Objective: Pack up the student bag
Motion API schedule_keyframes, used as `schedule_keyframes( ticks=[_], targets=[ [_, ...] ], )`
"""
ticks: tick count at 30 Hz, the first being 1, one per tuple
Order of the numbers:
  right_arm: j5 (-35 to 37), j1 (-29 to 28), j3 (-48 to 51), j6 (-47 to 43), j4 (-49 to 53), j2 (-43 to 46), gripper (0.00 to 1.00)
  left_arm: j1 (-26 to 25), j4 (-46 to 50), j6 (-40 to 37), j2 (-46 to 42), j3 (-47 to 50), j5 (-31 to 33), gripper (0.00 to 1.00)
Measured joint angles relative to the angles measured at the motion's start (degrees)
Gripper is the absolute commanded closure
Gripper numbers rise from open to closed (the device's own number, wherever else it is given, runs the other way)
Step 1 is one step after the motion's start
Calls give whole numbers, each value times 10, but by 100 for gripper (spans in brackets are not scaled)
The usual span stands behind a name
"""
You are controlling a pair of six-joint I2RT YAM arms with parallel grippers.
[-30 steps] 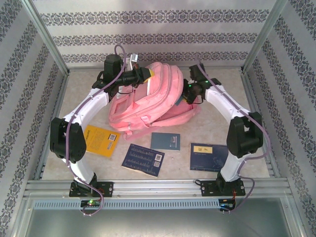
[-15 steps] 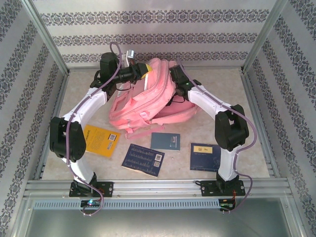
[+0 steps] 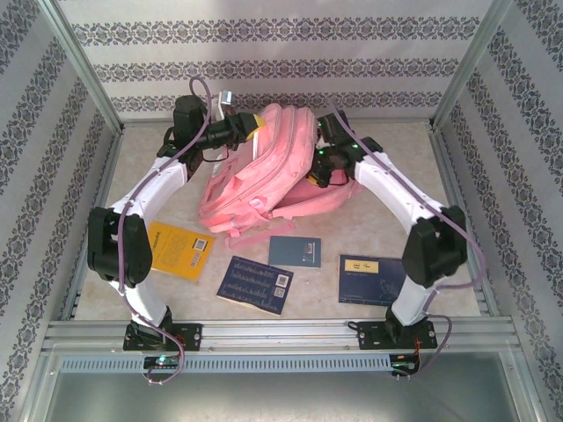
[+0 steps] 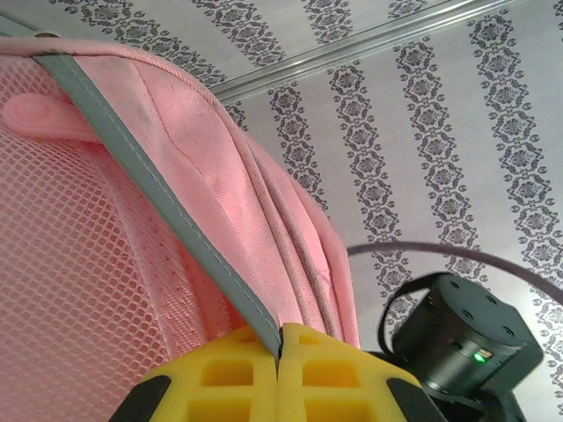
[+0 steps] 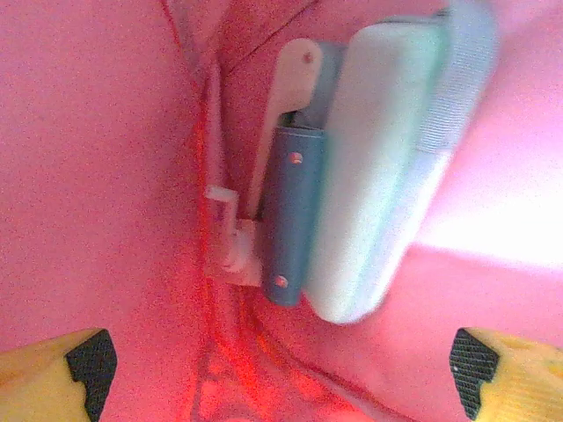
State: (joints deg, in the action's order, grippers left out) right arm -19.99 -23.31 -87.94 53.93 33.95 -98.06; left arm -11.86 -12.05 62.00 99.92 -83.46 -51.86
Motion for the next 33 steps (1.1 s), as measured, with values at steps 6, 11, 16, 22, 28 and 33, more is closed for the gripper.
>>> schedule_keyframes(
  ticks=[6,11,16,22,28,33],
  targets=[
    [64,30,71,-46,46,80,2,-1,17,-5,0,0,5,100],
    [80,29,129,-103,82,140,2,-1,46,-24,0,-1,17,100],
    [88,-11,176,-160,130,167,2,-1,98,-60,2,-10,35,100],
    [121,-46,194,-200,191,167,2,-10,177,-118,27,-60,59,100],
    [152,3,250,-174,242,182,2,-29,220,-151,37,-78,74,100],
    [136,72,334,-127,248,232,5,-32,243,-169,40,-81,82,100]
  ],
)
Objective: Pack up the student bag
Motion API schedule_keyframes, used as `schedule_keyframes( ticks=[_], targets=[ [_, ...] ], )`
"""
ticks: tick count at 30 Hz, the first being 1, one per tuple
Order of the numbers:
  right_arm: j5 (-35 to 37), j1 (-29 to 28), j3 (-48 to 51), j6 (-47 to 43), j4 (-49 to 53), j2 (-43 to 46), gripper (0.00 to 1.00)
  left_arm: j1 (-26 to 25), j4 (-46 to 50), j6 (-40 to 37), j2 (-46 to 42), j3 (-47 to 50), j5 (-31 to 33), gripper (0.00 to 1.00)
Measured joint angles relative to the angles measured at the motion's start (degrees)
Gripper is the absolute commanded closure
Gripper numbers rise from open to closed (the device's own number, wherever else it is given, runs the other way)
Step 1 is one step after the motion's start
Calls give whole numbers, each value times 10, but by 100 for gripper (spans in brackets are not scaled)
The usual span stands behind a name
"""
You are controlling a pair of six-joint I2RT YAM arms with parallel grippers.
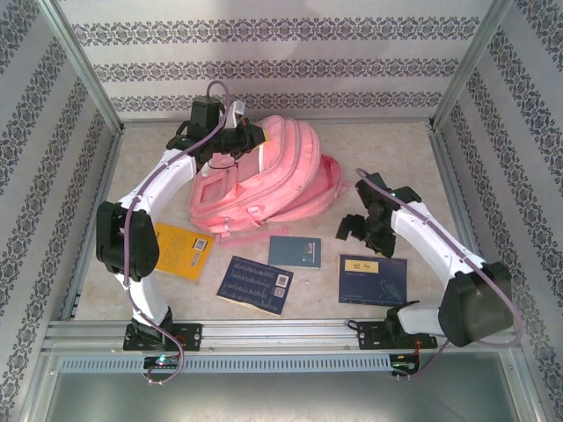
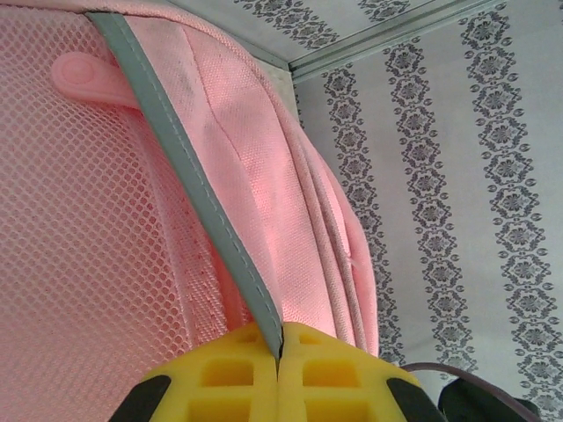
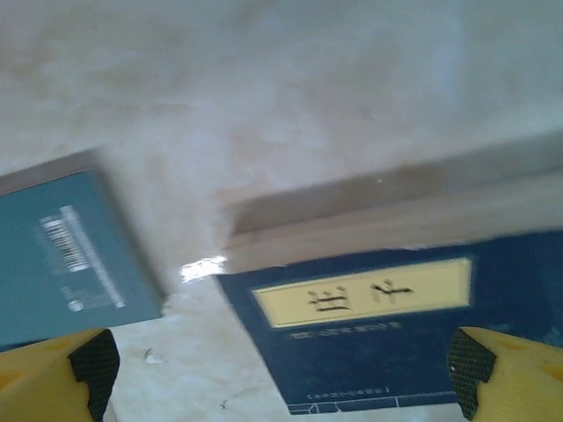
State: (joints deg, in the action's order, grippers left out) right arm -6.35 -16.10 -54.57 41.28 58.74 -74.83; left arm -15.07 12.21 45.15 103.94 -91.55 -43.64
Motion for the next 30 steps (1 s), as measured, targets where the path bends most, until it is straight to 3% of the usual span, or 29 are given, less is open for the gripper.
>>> schedule_keyframes(
  ticks=[2,9,14,23,30],
  targets=[
    [-19,15,25,9,-3,7,4,-3,12,-7,3,-7,4,100],
    [-125,-7,74,6,-68,-50,2,-14,52,-35,33,-52,10,65],
    [-165,-6,92,6,-120,-110,2,-14,66,-45,46,-73,12,53],
    [-226,14,52,53,-127,-175,2,-40,93,-70,28,-57,34,49],
    [-228,72,-18,61,-188,-186,2,-151,140,-127,17,-55,45,55]
  ],
)
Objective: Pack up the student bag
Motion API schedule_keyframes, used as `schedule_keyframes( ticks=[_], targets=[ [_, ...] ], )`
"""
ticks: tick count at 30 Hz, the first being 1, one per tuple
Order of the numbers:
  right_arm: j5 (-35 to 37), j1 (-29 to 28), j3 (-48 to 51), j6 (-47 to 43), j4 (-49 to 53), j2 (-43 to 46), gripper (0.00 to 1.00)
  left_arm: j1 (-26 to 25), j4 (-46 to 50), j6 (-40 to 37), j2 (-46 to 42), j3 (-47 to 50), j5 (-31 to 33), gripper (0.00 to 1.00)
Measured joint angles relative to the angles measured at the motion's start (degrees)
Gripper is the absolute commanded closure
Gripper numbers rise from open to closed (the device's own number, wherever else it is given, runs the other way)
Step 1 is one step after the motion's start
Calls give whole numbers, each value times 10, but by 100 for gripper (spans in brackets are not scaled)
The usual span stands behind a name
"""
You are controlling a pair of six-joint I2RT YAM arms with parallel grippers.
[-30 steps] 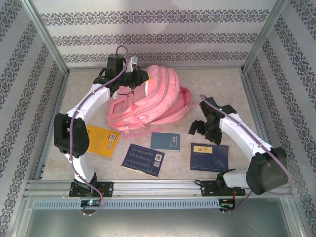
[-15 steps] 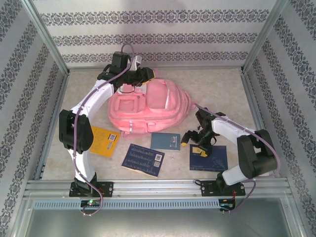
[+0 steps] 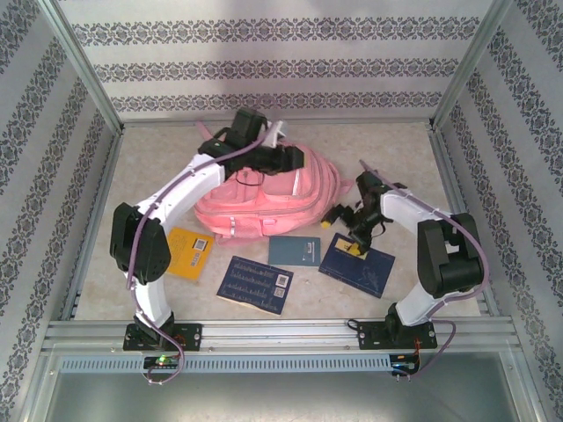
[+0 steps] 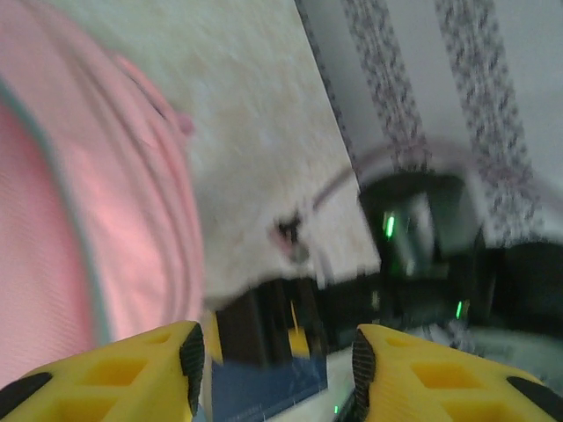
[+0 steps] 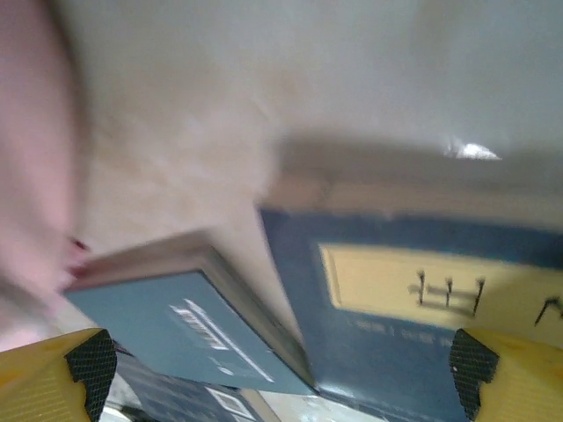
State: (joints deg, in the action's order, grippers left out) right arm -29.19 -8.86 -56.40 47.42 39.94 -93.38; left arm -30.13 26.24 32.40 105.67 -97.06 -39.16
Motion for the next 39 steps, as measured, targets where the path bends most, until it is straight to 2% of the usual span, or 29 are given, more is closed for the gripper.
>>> schedule_keyframes(
  ticks=[2,7,13,21,27,30,35,39],
  targets=[
    [9,24,-18,-10,0,13,2,-31,19,-25,0,1,0,59],
    [53,75,-38,-41,20,59,2,-96,79,-108,12,0,-2,81],
    [135,76,-62,-75,45,25,2,-150,106,-166,60,18,-33,100],
    [186,88,-76,-115,80,-28,2,-190,103,-176,82,86,-72,100],
    [189,96,-56,-121,83,-28,2,-205,91,-174,97,96,-65,100],
    [188,105,-49,-121,81,-28,2,-235,92,-177,119,96,-34,100],
    [181,115,-21,-118,64,-22,2,-286,92,-182,143,96,53,100],
    [176,118,-1,-118,61,-13,2,-299,89,-190,143,96,137,100]
  ],
)
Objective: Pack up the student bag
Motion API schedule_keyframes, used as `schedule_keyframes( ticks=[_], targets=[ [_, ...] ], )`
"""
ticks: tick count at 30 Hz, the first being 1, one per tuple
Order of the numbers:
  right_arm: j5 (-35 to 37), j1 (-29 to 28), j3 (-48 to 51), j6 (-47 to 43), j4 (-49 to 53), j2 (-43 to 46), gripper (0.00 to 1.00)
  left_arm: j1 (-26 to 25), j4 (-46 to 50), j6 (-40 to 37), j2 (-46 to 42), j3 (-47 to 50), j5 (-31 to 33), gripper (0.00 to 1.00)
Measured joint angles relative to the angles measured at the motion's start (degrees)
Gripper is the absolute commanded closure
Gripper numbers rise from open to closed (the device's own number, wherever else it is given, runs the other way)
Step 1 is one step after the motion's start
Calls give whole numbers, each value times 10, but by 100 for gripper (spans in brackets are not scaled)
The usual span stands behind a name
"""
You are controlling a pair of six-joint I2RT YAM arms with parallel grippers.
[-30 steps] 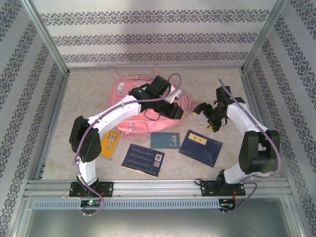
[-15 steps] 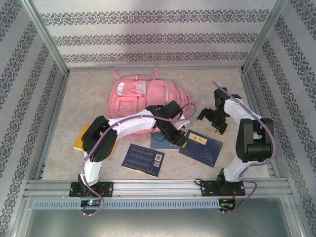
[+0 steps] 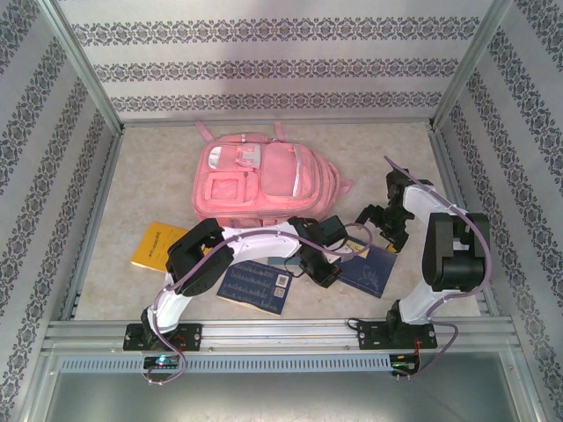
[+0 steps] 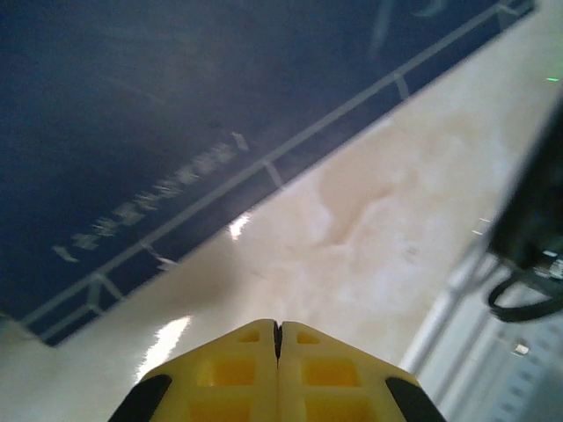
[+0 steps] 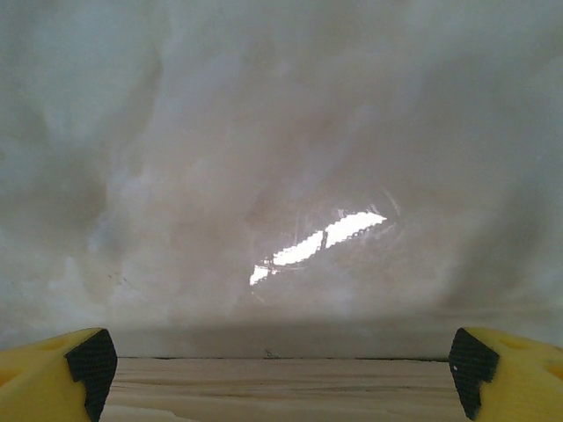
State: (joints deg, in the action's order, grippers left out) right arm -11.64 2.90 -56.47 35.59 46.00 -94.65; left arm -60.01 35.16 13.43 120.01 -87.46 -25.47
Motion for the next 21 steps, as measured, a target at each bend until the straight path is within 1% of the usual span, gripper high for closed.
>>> schedule_keyframes(
  ticks=[4,8,12,15,18,21],
  targets=[
    [-2,0,8,0,-2,11,2,0,3,-17,8,-16,73,100],
    [-5,0,15,2,-6,18,2,0,5,-31,35,-57,118,100],
    [-9,0,30,2,-9,23,2,0,7,-31,53,-84,137,100],
    [-9,0,39,4,-9,30,2,0,13,-30,62,-100,152,96],
    [-13,4,52,14,-9,53,2,1,23,-29,85,-138,170,94],
    [-7,5,75,31,-17,91,2,7,42,-24,117,-191,175,93]
  ],
)
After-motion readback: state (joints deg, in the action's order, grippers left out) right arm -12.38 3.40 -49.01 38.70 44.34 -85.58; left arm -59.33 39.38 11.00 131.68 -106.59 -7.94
